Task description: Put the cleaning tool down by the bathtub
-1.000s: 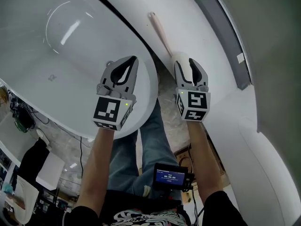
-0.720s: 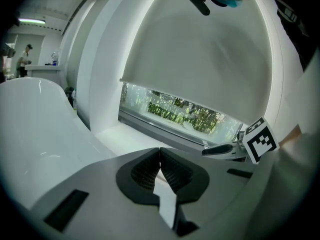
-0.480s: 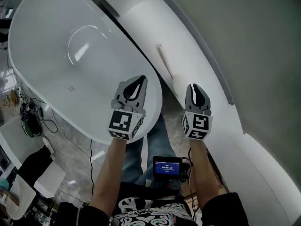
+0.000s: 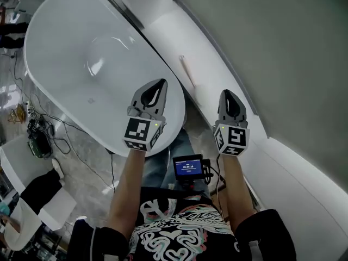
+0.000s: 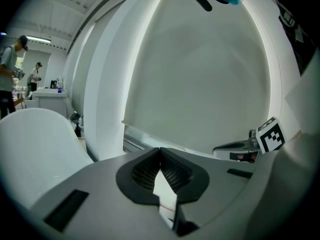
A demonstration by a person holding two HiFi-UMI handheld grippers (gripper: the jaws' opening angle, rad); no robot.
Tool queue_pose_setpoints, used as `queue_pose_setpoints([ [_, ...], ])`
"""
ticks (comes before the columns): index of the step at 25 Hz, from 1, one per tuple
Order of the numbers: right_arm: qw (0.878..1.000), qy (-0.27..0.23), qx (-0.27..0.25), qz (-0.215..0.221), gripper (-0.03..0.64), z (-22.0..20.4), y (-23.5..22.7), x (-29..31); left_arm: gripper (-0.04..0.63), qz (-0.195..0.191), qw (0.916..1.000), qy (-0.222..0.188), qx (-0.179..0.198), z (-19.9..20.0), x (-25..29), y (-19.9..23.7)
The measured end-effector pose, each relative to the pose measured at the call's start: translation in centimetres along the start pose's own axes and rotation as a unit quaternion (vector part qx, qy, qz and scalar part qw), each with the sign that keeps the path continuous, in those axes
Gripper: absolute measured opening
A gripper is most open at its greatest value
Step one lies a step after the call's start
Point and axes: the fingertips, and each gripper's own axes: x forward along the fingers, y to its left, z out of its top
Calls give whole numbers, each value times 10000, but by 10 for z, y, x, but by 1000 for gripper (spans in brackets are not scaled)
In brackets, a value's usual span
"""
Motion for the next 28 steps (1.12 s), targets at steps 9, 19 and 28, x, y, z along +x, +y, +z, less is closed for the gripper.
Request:
queue_pose_setpoints([
  [9,9994,-292,-140,132,38,57,24,-30,17,55,9987,-502,35,58,-39,-1],
  [19,9941,-795,220,706,38,122,61,-85,17,-131,9956,-892,263,109,-87,-21],
  [28,9952,-850,72,474,38,142,76,-102,17,-294,9930,-1145,-10,131,-112,-30],
])
